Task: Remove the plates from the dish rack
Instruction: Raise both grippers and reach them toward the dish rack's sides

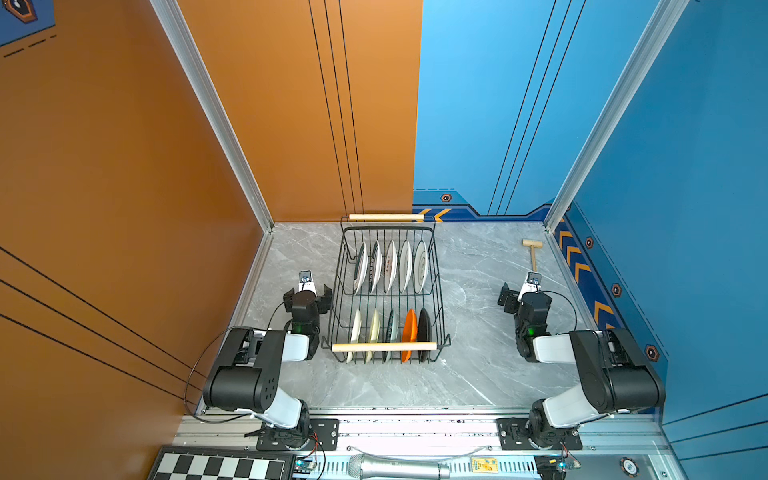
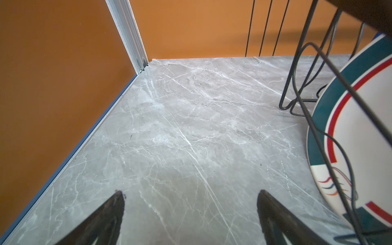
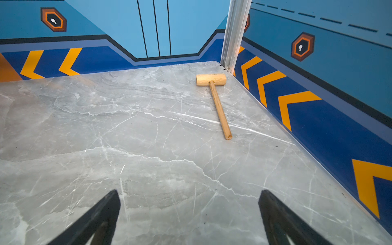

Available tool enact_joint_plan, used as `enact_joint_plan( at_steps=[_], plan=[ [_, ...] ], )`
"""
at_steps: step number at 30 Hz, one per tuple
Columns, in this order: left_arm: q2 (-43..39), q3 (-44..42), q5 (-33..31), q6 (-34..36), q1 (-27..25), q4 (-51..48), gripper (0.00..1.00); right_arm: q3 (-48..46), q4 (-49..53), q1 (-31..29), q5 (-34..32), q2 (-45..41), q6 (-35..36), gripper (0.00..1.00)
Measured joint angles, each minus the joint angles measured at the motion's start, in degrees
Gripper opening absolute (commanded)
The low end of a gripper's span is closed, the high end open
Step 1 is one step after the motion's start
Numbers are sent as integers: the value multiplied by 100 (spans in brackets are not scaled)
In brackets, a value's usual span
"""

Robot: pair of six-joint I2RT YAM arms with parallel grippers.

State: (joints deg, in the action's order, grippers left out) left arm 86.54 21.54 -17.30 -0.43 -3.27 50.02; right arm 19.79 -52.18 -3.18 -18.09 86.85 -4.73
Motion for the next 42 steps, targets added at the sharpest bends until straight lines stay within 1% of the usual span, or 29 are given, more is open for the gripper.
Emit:
enact_joint_plan(
  at_steps=[5,11,14,18,21,24,27,30,33,37,42],
  plan=[
    [-566,166,-2,9,22,-616,98,424,1014,39,0,-627,-55,100],
    [-1207,184,-190,24,26,-1342,98,809,1805,72,4,-1351,-179,100],
    [-1572,348,-404,-74,26,-2068,98,1036,2406,72,72,-1563,-332,100],
    [-2149,750,-452,-566,118,-3185,98,1545,3464,72,466,-1980,-734,100],
    [-2594,1001,-328,-1060,256,-3923,98,2033,4192,42,855,-2179,-1027,100],
    [-2900,1279,-55,-1532,387,-4677,98,2621,5029,-22,1298,-2229,-1392,100],
    [-3023,1639,420,-1943,439,-5427,98,3257,5888,-140,1753,-2114,-1740,100],
    [-3032,2002,962,-2282,439,-6140,98,3939,6725,-459,2059,-1821,-1956,100],
    [-3036,2326,1447,-2507,439,-6806,98,4472,7416,-955,2240,-1499,-2081,100],
    [-3042,2693,2076,-2708,439,-7469,98,4843,7997,-1499,2514,-1145,-2225,100],
    [-3040,2841,2822,-2905,433,-7864,98,5045,8325,-1893,2962,-717,-2433,99]
  ],
)
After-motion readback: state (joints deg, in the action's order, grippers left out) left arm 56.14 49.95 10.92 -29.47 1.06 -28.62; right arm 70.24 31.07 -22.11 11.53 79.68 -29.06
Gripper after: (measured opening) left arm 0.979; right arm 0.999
